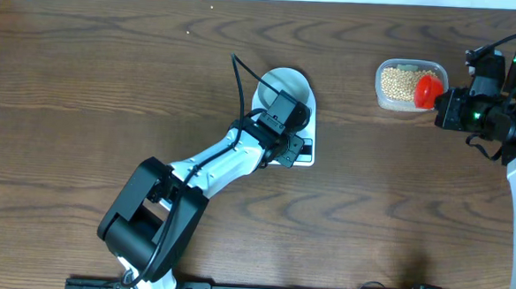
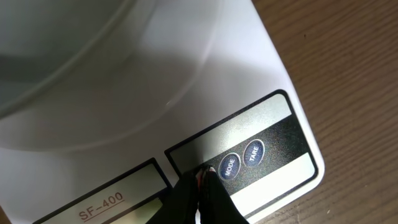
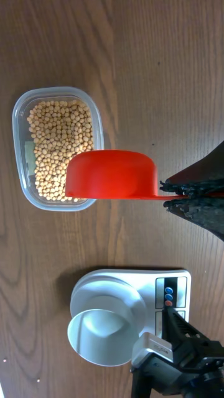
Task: Scoop item into bowl and weigh 50g on scale
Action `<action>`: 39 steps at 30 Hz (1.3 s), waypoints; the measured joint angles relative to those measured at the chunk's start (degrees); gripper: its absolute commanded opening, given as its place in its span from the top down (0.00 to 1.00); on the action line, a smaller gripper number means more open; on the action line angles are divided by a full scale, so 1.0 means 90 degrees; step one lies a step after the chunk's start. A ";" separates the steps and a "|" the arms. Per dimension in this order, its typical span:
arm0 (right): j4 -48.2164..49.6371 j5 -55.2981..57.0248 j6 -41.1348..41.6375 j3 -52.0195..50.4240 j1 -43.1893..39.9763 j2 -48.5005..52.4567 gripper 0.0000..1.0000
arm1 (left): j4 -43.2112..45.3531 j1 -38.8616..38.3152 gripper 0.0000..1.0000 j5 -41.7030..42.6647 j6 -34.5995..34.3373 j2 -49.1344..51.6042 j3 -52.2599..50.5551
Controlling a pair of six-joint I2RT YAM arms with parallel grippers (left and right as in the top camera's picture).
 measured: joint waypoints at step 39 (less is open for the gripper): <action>-0.0005 0.0012 0.0000 0.0000 0.0002 0.0000 0.99 | -0.0126 -0.0061 0.93 -0.0102 -0.0024 0.0304 0.0206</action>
